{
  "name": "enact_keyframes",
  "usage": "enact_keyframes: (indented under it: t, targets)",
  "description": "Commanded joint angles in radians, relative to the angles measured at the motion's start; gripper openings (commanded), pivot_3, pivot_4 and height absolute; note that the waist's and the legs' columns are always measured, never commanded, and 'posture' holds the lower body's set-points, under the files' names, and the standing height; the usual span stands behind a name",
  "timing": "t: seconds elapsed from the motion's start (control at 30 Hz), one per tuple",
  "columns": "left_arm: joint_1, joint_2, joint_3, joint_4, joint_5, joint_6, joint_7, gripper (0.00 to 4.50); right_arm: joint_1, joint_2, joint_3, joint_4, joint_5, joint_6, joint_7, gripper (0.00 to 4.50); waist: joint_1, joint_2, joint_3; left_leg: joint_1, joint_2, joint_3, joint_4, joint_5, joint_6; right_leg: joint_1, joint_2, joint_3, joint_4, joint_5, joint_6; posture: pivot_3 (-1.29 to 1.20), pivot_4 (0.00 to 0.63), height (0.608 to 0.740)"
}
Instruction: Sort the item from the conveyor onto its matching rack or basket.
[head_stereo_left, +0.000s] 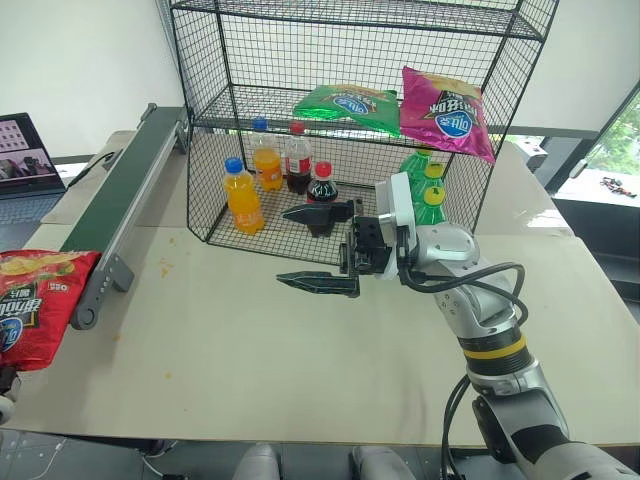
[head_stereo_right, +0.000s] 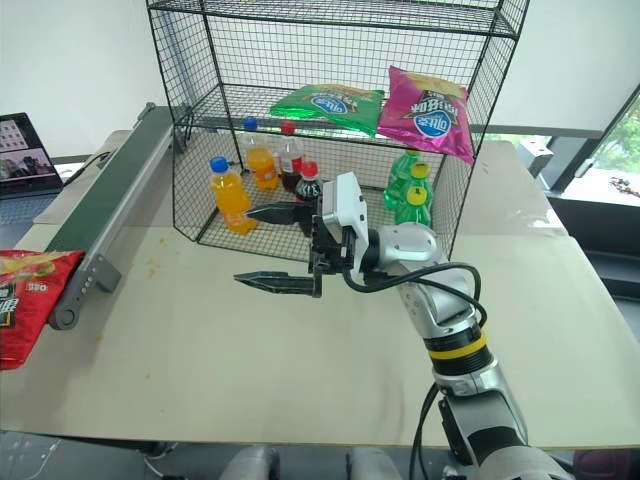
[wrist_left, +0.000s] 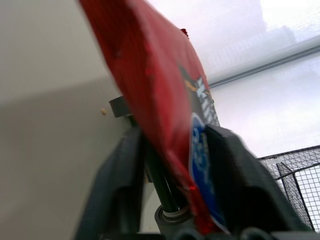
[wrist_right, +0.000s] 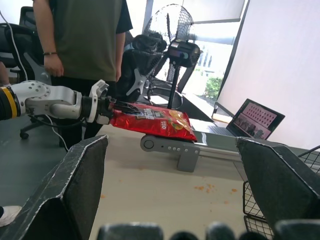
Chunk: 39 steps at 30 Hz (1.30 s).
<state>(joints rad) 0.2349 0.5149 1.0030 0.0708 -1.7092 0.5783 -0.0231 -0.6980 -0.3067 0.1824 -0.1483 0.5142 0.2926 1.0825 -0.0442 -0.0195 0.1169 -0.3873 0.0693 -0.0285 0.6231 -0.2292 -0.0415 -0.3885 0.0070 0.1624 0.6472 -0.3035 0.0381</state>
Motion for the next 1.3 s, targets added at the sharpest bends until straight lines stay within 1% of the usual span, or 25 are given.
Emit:
enact_keyframes:
  t: [0.03,0.13,0.2,0.27,0.33,0.43,0.5,0.53,0.6,0.7,0.8,0.9,0.97,1.07,1.3]
  targets:
    - [-0.008,0.04,0.04,-0.032,-0.024,0.024,-0.017,0.03,0.008,-0.007,-0.026,-0.048,0.012,0.005,-0.024,4.5,0.0,0.0,0.0,0.0,0.0,0.0,0.0,0.0,0.0,0.0,0.0,0.0,0.0,0.0,0.0,0.0,0.15,0.738]
    - [-0.014,0.059,0.039,-0.114,-0.076,0.052,0.007,0.03,0.031,-0.014,-0.039,-0.073,0.013,0.016,-0.062,4.5,0.001,0.0,0.0,0.0,0.0,0.0,0.0,0.0,0.0,0.0,0.0,0.0,0.0,0.0,0.0,0.0,0.15,0.738]
    - [-0.026,0.09,0.036,-0.185,-0.125,0.067,0.047,0.03,0.061,-0.022,-0.053,-0.107,0.012,0.027,-0.101,4.5,0.001,0.0,0.0,0.0,0.0,0.0,0.0,0.0,0.0,0.0,0.0,0.0,0.0,0.0,0.0,0.0,0.15,0.738]
    - [-0.091,0.167,0.011,-0.284,-0.222,0.084,0.093,0.03,0.114,-0.029,-0.084,-0.165,0.013,0.052,-0.176,4.5,0.006,-0.002,0.002,-0.001,0.0,-0.001,0.0,0.0,-0.001,0.0,-0.001,-0.001,0.0,0.0,0.0,0.0,0.15,0.738]
    - [-0.201,0.209,-0.024,-0.333,-0.261,0.097,0.125,0.03,0.151,-0.032,-0.103,-0.212,0.01,0.073,-0.234,4.5,0.012,-0.004,0.004,-0.001,0.0,-0.003,0.0,0.0,-0.001,0.0,-0.001,-0.003,0.0,0.0,0.0,0.0,0.15,0.738]
    - [-0.403,0.226,-0.119,-0.369,-0.263,0.121,0.164,0.03,0.183,-0.03,-0.13,-0.271,0.007,0.094,-0.318,4.5,0.02,-0.004,0.004,-0.001,-0.001,-0.004,0.0,0.002,-0.004,0.001,-0.002,-0.005,0.0,0.0,0.0,0.0,0.15,0.738]
    - [-0.538,0.221,-0.192,-0.376,-0.263,0.136,0.191,0.03,0.191,-0.032,-0.148,-0.306,0.002,0.102,-0.369,4.5,0.024,-0.002,0.005,-0.001,-0.002,-0.003,0.0,0.002,-0.005,0.002,-0.003,-0.005,-0.001,0.0,0.0,0.0,0.15,0.738]
    - [-0.624,0.207,-0.238,-0.369,-0.263,0.137,0.206,0.03,0.189,-0.032,-0.158,-0.32,-0.004,0.102,-0.396,4.5,0.024,-0.001,0.006,-0.001,-0.002,-0.003,0.0,0.002,-0.005,0.001,-0.003,-0.005,-0.001,0.0,0.0,0.0,0.15,0.738]
    - [-0.746,0.179,-0.3,-0.351,-0.263,0.14,0.227,0.03,0.181,-0.03,-0.172,-0.339,-0.01,0.104,-0.439,4.5,0.025,-0.001,0.006,-0.001,-0.002,-0.004,-0.001,0.002,-0.005,0.0,-0.003,-0.006,0.0,0.0,0.0,0.0,0.15,0.738]
    - [-0.869,0.135,-0.356,-0.31,-0.263,0.153,0.247,0.03,0.162,-0.024,-0.183,-0.359,-0.013,0.113,-0.493,4.5,0.02,-0.001,0.006,-0.001,-0.002,-0.004,-0.003,0.002,-0.004,0.0,-0.003,-0.008,0.0,0.0,0.0,0.0,0.15,0.738]
    - [-1.013,0.08,-0.449,-0.206,-0.263,0.157,0.216,0.03,0.143,-0.019,-0.192,-0.379,-0.027,0.122,-0.552,4.5,0.025,-0.001,0.006,-0.001,-0.002,-0.004,-0.003,0.003,-0.005,0.0,-0.003,-0.009,0.0,0.0,0.0,0.0,0.15,0.738]
    - [-1.144,-0.009,-0.543,-0.048,-0.207,0.152,0.116,0.03,0.15,-0.019,-0.196,-0.405,-0.052,0.128,-0.608,4.5,0.034,-0.001,0.006,-0.001,-0.002,-0.005,-0.002,0.003,-0.005,0.001,-0.003,-0.009,0.0,0.0,0.0,0.0,0.15,0.738]
    - [-1.211,-0.056,-0.57,0.049,-0.147,0.146,0.042,0.03,0.156,-0.021,-0.201,-0.419,-0.058,0.134,-0.635,4.5,0.037,-0.001,0.006,-0.002,-0.003,-0.006,-0.001,0.003,-0.005,0.001,-0.003,-0.01,-0.001,0.0,0.0,0.0,0.15,0.738]
    - [-1.282,-0.1,-0.589,0.163,-0.066,0.147,-0.063,0.03,0.165,-0.025,-0.205,-0.437,-0.066,0.143,-0.663,4.5,0.032,0.0,0.006,-0.003,-0.003,-0.006,0.0,0.003,-0.005,0.001,-0.003,-0.01,-0.001,0.0,0.0,0.0,0.15,0.738]
    - [-1.374,-0.177,-0.585,0.363,0.085,0.137,-0.247,0.03,0.177,-0.039,-0.213,-0.474,-0.068,0.17,-0.707,4.5,0.025,0.0,0.006,-0.003,-0.003,-0.006,-0.002,0.004,-0.006,0.0,-0.003,-0.01,-0.001,0.0,0.0,0.0,0.15,0.738]
